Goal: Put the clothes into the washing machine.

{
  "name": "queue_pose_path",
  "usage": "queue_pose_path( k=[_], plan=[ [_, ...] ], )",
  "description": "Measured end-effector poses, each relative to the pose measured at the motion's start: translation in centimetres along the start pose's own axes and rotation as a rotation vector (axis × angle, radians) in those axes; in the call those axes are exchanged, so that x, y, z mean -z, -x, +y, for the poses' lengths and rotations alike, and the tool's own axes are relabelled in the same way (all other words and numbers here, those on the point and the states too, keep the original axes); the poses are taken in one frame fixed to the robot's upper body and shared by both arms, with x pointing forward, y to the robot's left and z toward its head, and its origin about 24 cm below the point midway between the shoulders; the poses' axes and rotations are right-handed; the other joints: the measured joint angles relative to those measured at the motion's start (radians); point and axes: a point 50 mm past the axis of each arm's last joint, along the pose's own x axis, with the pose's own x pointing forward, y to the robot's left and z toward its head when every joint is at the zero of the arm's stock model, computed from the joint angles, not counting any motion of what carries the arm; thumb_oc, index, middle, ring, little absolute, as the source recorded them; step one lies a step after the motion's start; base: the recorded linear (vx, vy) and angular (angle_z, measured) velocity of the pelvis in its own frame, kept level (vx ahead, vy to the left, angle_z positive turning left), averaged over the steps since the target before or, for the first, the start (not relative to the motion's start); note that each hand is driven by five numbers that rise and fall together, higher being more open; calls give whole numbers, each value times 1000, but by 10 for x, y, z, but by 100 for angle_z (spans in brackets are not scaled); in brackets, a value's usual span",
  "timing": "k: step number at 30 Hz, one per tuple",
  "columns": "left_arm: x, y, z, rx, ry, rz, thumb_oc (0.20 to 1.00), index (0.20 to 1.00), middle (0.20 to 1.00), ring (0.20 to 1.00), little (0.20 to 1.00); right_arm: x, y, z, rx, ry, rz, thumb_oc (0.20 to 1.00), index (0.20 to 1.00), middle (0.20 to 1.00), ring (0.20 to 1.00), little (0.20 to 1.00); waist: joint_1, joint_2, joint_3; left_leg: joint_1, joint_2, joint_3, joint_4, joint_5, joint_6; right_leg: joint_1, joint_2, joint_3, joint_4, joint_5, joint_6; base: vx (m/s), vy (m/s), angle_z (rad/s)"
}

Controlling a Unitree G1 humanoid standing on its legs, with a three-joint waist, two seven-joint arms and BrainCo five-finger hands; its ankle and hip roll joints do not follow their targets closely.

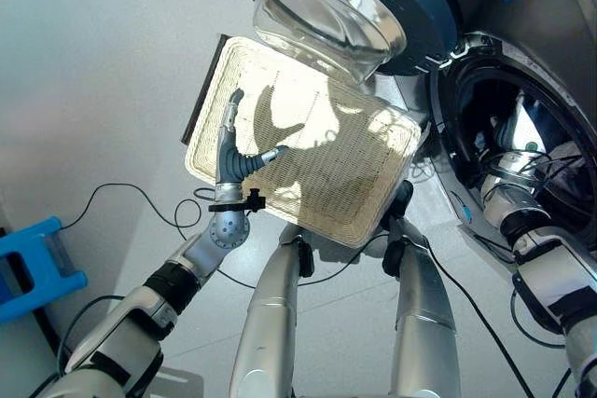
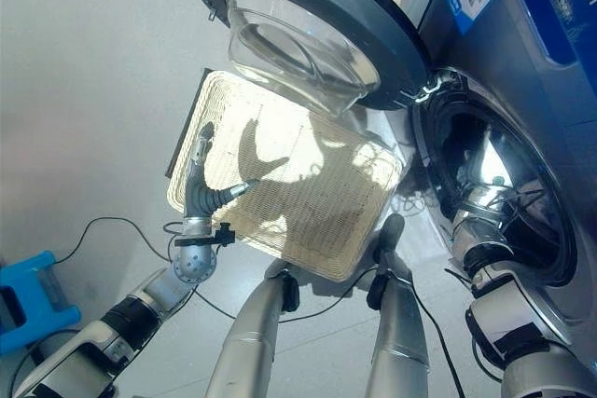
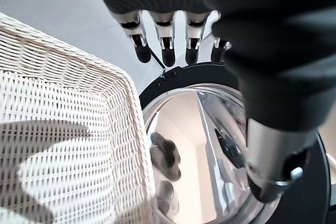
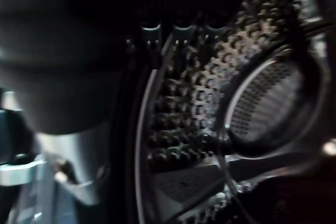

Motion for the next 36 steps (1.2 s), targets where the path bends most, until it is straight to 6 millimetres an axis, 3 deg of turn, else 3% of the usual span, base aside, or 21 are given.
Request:
queue_pose_path(
  k=[7,15,19,20,21,24,32,36],
  plan=[
    [11,7,-9,10,-12,65,1000,1000,1000,1000,1000,-6,4,3,-57,16,-116,1000,1000,1000,1000,1000,-6,0,0,2,1,-4,2,1,-1,4,2,0,0,1,-2,0,0,0],
    [34,29,-21,53,-45,202,1000,1000,1000,1000,1000,-23,36,16,-292,-84,-226,1000,1000,1000,1000,1000,-6,-1,-1,65,3,-16,-2,-1,-4,74,2,-12,-1,-6,1,-16,15,3],
    [47,46,-27,111,-58,280,1000,1000,1000,1000,1000,-54,86,24,-538,-194,-322,1000,1000,1000,1000,1000,-3,-3,-1,128,8,-20,-4,-5,-8,146,3,-24,-3,-17,3,-19,52,7],
    [47,46,-27,111,-58,280,1000,1000,1000,1000,1000,-54,86,24,-538,-194,-322,1000,1000,1000,1000,1000,-3,-3,-1,128,8,-20,-4,-5,-8,146,3,-24,-3,-17,3,-13,33,3],
    [50,52,-29,150,-75,294,1000,1000,1000,1000,1000,-68,111,23,-644,-259,-340,1000,1000,1000,1000,1000,-3,-5,-2,161,10,-21,-9,-7,-9,180,3,-24,-7,-21,6,0,0,0],
    [59,59,-27,175,-94,342,1000,1000,1000,1000,1000,-86,142,22,-810,-345,-336,1000,1000,1000,1000,1000,-6,-18,-2,219,10,-23,-16,-10,-5,242,5,-24,-20,-24,11,9,37,3],
    [90,94,-8,232,-195,558,1000,1000,1000,1000,1000,-83,200,19,-1161,-449,-256,1000,1000,1000,1000,1000,-5,-87,-18,443,19,-24,-98,-13,-20,467,38,-23,-110,-20,21,15,5,-3],
    [105,122,2,278,-253,685,1000,1000,1000,1000,1000,-79,233,11,-1291,-493,-223,1000,1000,1000,1000,1000,-6,-133,-66,523,30,-18,-147,-13,-30,541,59,-23,-156,-18,22,98,-19,-6]
  ],
)
